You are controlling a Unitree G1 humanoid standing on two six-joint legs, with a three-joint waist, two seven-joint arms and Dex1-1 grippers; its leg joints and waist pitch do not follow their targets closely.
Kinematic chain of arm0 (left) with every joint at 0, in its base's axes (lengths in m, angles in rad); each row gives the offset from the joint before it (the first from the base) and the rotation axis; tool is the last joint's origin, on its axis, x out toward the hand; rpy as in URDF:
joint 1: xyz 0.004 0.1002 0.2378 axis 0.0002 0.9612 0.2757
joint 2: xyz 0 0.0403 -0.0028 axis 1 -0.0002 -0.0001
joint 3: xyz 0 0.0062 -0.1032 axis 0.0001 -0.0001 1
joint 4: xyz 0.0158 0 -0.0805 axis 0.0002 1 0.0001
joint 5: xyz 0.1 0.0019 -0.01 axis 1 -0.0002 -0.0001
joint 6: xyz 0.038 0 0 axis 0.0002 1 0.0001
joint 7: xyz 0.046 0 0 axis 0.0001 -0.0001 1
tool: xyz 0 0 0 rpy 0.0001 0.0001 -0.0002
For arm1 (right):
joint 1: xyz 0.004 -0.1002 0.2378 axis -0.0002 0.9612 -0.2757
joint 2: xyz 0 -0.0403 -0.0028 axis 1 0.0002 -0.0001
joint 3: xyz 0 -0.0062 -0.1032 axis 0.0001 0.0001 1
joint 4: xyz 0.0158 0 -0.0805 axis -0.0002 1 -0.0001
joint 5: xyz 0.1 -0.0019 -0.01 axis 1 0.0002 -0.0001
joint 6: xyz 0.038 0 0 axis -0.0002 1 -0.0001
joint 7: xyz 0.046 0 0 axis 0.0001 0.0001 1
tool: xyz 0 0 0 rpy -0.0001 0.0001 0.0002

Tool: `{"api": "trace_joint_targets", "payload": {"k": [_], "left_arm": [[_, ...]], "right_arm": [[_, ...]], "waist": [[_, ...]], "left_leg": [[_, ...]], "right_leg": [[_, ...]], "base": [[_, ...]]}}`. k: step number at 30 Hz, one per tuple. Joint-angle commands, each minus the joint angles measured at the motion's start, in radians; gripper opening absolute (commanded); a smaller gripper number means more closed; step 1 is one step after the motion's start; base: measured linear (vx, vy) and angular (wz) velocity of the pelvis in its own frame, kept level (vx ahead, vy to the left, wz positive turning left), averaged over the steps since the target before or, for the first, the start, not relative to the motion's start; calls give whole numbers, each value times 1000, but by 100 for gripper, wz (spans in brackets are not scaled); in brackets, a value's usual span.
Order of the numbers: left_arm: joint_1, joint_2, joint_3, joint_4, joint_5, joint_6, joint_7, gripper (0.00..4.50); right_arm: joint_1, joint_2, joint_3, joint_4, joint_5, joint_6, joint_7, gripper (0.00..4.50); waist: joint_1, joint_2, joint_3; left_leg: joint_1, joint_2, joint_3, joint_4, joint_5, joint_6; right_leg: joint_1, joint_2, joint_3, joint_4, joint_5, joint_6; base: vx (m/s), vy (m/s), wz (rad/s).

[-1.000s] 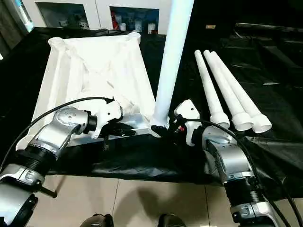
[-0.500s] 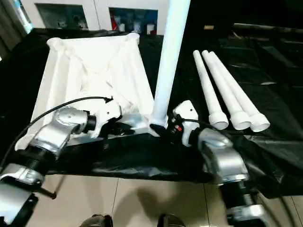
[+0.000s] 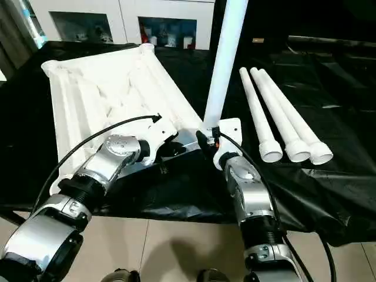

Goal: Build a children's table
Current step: Rotate leg to tighten

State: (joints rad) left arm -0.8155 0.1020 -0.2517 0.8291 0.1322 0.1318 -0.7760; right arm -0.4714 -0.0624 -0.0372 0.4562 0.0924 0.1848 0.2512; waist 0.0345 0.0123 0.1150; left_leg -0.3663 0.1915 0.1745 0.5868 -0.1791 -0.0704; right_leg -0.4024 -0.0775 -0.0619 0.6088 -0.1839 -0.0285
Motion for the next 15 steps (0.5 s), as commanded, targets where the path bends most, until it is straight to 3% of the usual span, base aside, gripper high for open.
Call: {"api": "trace_joint_targets", "payload": {"k": [1,6,10,12,13,15], "left_arm": [[1,-43,-30,10,-6,-22,-14,0],[21,10,-35,-13,-15,-30,-93,0],[28,25,-36,-25,-18,-35,-117,0],[63,93,-37,-93,-51,-57,-245,0],[63,93,-37,-93,-51,-57,-245,0],[83,136,-37,-133,-70,-69,-321,0]], "right_arm": [[14,26,67,29,9,14,74,380],[39,-62,92,-58,17,20,202,380],[46,-86,100,-80,19,23,235,380],[65,-180,114,-142,35,49,359,380],[65,-180,114,-142,35,49,359,380],[70,-229,114,-169,51,65,427,380]], "waist": [[0,-5,-67],[1,-7,-68],[1,-7,-72],[4,-9,-71],[5,-9,-72],[3,-6,-73]], "left_leg": [[5,27,-9,-75,-212,59],[2,27,-9,-73,-196,74],[0,28,-7,-70,-142,96],[-2,28,-7,-69,-137,106],[-4,29,-8,-70,-128,113],[0,32,-6,-69,-119,124]], "right_leg": [[46,-63,48,-91,-259,-198],[51,-64,48,-88,-230,-207],[53,-63,48,-78,-144,-232],[59,-63,47,-77,-126,-241],[62,-64,47,-75,-112,-244],[57,-62,48,-72,-79,-258]], "base": [[0,0,0],[0,0,0],[0,0,0],[0,0,0],[0,0,0],[0,0,0]]}}
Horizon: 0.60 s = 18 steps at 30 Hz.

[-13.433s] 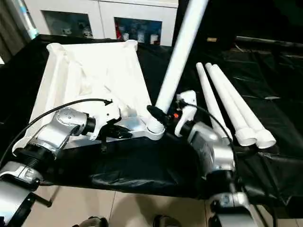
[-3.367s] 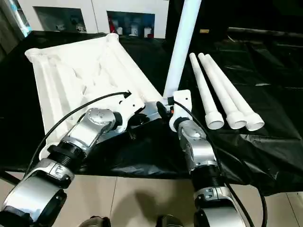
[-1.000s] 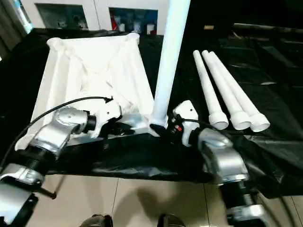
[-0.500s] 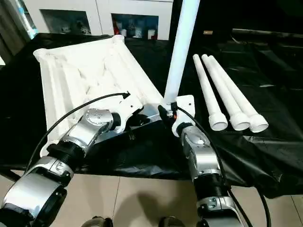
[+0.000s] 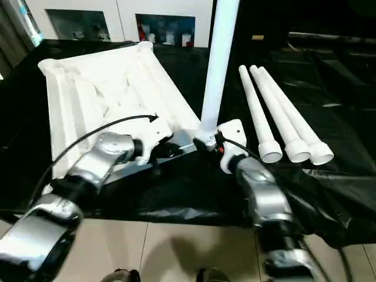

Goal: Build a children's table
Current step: Rotate leg to tighten

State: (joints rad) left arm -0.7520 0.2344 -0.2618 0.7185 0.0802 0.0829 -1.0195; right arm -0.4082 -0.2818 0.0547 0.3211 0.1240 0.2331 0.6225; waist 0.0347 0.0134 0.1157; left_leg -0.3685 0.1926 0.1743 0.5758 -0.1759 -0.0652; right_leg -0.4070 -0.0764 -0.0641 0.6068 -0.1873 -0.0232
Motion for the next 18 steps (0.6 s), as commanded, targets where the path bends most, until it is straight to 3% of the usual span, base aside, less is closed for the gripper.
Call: {"api": "trace_joint_targets", "payload": {"k": [1,5,9,12,18], "left_arm": [[24,12,-28,-31,-21,-22,-94,0],[58,79,-37,-98,-39,-34,-195,0],[66,92,-38,-118,-45,-33,-209,0],[76,100,-38,-143,-56,-25,-223,0],[90,102,-38,-168,-57,-11,-221,0]], "right_arm": [[8,-19,22,-40,23,20,71,380],[16,-95,35,-89,48,39,201,380],[16,-110,42,-94,48,42,224,380],[13,-121,47,-97,54,49,241,380],[10,-123,53,-104,72,66,265,327]], "waist": [[2,-7,-75],[5,-7,-74],[6,-6,-73],[6,-11,-73],[7,-10,-77]], "left_leg": [[0,31,-6,-57,-113,125],[2,37,-5,-56,-87,143],[4,38,-3,-56,-100,137],[2,37,-3,-56,-97,129],[0,37,-2,-51,-54,147]], "right_leg": [[62,-63,51,-66,-51,-271],[59,-62,50,-57,9,-295],[56,-64,50,-57,-5,-300],[60,-66,51,-57,-20,-295],[57,-63,51,-50,31,-299]], "base": [[0,0,0],[0,0,0],[0,0,0],[0,0,0],[0,0,0]]}}
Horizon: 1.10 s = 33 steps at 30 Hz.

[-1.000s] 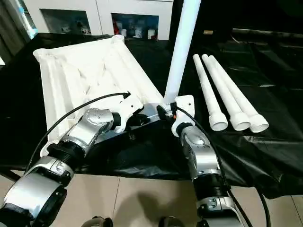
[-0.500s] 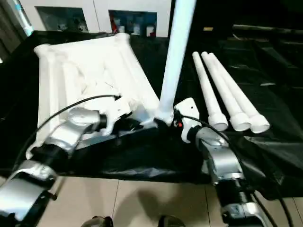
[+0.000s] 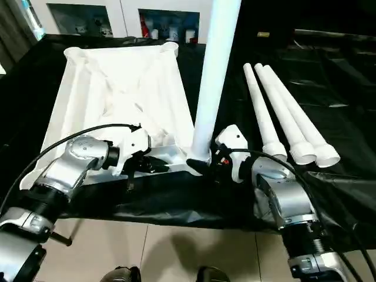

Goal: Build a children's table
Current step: Rotate leg to tighten

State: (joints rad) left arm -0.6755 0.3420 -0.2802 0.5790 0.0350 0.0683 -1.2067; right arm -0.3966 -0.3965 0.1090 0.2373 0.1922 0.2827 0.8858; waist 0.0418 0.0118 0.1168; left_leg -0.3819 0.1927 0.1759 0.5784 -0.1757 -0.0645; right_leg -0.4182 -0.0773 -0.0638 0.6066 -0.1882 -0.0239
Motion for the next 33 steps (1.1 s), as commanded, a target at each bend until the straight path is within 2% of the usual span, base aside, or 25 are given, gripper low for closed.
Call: {"api": "trace_joint_targets", "payload": {"k": [1,5,10,12,13,16,18,19,20,22,23,26,28,29,32,33], "left_arm": [[15,-4,-20,-32,-13,5,-34,0],[18,-2,-22,-36,-14,8,-30,0],[6,-24,-14,-10,4,22,40,0],[-15,-61,-7,33,26,34,125,0],[-29,-84,-3,62,39,37,176,0],[-72,-153,1,141,68,55,308,0],[-103,-205,5,185,75,75,385,0],[-120,-234,7,209,75,81,424,0],[-137,-263,7,234,79,80,453,0],[-155,-293,2,263,87,71,475,0],[-160,-303,-1,270,88,67,468,0],[-167,-304,1,282,86,59,449,0],[-167,-300,1,283,85,56,442,0],[-164,-289,1,284,80,39,422,0],[-162,-277,1,286,75,17,400,0],[-148,-253,-1,267,72,4,364,0]], "right_arm": [[1,-7,0,-23,5,18,6,316],[10,-2,0,-28,5,22,11,282],[16,43,-22,7,-14,16,-103,276],[12,99,-47,65,-42,7,-235,276],[7,132,-64,94,-49,14,-306,276],[-13,225,-104,175,-66,26,-492,275],[-29,276,-107,229,-83,20,-585,275],[-44,299,-100,262,-96,16,-623,275],[-59,326,-94,294,-103,3,-647,275],[-74,352,-85,318,-110,-16,-654,275],[-78,360,-85,316,-108,-25,-646,331],[-88,349,-85,300,-111,-57,-629,352],[-88,339,-80,294,-115,-70,-617,366],[-86,323,-77,279,-116,-75,-597,388],[-82,306,-75,264,-116,-77,-575,388],[-68,273,-69,229,-112,-73,-529,388]], "waist": [[0,-9,-79],[0,-9,-77],[-3,-10,-76],[-7,-12,-74],[-8,-10,-71],[-12,-10,-66],[-13,-9,-62],[-12,-7,-58],[-14,-9,-59],[-12,-5,-62],[-12,-8,-62],[-9,-7,-68],[-7,-7,-70],[-8,-7,-70],[-9,-8,-70],[-8,-6,-72]], "left_leg": [[13,36,-4,-52,-47,152],[12,36,-4,-52,-52,154],[11,36,-3,-53,-62,138],[13,35,-2,-55,-92,117],[14,33,-3,-57,-123,96],[18,30,-6,-64,-193,44],[23,30,-5,-67,-215,30],[26,29,-7,-70,-255,19],[27,27,-10,-72,-278,10],[31,28,-11,-73,-283,6],[27,28,-10,-74,-272,14],[24,28,-9,-74,-223,38],[24,29,-8,-72,-212,45],[20,29,-9,-73,-202,53],[19,30,-8,-73,-193,66],[20,29,-7,-72,-188,67]], "right_leg": [[68,-62,50,-48,45,-301],[68,-62,49,-49,30,-300],[66,-63,50,-52,4,-296],[62,-62,50,-58,-46,-288],[61,-64,50,-66,-104,-277],[59,-64,49,-81,-251,-230],[52,-63,51,-88,-289,-211],[51,-64,51,-95,-347,-197],[53,-66,50,-100,-392,-182],[51,-65,51,-102,-388,-172],[54,-64,52,-102,-358,-173],[60,-65,52,-96,-268,-195],[60,-65,51,-94,-247,-202],[64,-65,49,-92,-233,-207],[64,-65,49,-91,-209,-217],[66,-65,50,-90,-199,-221]], "base": [[0,0,0],[0,0,0],[0,0,0],[0,0,0],[0,0,0],[0,0,0],[0,0,0],[0,0,0],[0,0,0],[0,0,0],[0,0,0],[0,0,0],[0,0,0],[0,0,0],[0,0,0],[0,0,0]]}}
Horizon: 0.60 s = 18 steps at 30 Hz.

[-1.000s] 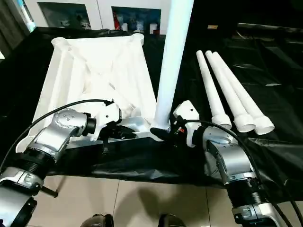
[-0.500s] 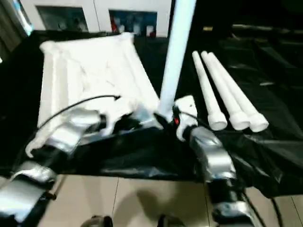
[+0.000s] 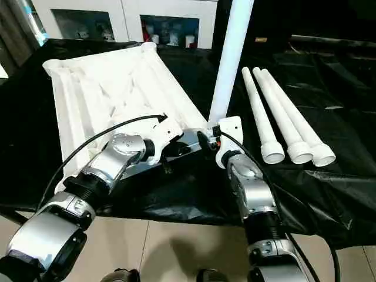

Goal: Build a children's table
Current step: Rotate leg to tighten

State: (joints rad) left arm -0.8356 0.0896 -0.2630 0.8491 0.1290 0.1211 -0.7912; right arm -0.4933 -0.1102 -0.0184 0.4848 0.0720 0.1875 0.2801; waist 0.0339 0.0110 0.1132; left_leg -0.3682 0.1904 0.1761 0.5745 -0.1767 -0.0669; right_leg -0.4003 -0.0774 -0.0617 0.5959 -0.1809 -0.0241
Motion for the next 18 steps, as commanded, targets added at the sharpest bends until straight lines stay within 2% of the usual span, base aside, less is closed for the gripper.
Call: {"api": "trace_joint_targets", "payload": {"k": [1,3,6,7,8,10,13,18], "left_arm": [[13,1,-18,-4,-23,-49,-53,0],[40,46,-20,-43,-33,-54,-119,0],[86,114,-15,-109,-68,-80,-248,0],[99,133,-14,-130,-79,-81,-286,0],[105,146,-15,-140,-83,-87,-308,0],[120,170,-18,-161,-94,-101,-354,0],[139,198,-20,-196,-118,-96,-412,0],[160,234,-16,-232,-132,-88,-466,0]], "right_arm": [[30,-15,59,-19,8,22,78,388],[55,-74,69,-81,19,31,163,388],[87,-162,74,-170,58,43,311,388],[96,-187,79,-193,69,44,355,388],[103,-204,80,-211,77,46,385,388],[115,-233,80,-244,102,61,438,388],[127,-266,87,-272,121,73,495,388],[133,-295,111,-288,120,77,555,388]], "waist": [[1,-7,-68],[4,-8,-69],[3,-13,-74],[2,-10,-75],[2,-13,-74],[2,-9,-76],[2,-7,-73],[3,-8,-72]], "left_leg": [[5,32,-8,-67,-181,72],[3,32,-7,-65,-162,89],[-3,33,-7,-60,-99,127],[-2,33,-6,-58,-79,143],[-1,35,-4,-57,-76,154],[0,36,-5,-55,-70,164],[2,40,-4,-57,-77,165],[5,41,-2,-59,-103,138]], "right_leg": [[51,-65,47,-79,-198,-221],[53,-66,48,-75,-173,-223],[59,-64,48,-62,-61,-250],[57,-63,48,-55,-18,-266],[56,-63,48,-54,3,-276],[57,-64,47,-51,14,-286],[54,-63,46,-50,2,-295],[52,-65,48,-53,-51,-289]], "base": [[0,0,0],[0,0,0],[0,0,0],[0,0,0],[0,0,0],[0,0,0],[0,0,0],[0,0,0]]}}
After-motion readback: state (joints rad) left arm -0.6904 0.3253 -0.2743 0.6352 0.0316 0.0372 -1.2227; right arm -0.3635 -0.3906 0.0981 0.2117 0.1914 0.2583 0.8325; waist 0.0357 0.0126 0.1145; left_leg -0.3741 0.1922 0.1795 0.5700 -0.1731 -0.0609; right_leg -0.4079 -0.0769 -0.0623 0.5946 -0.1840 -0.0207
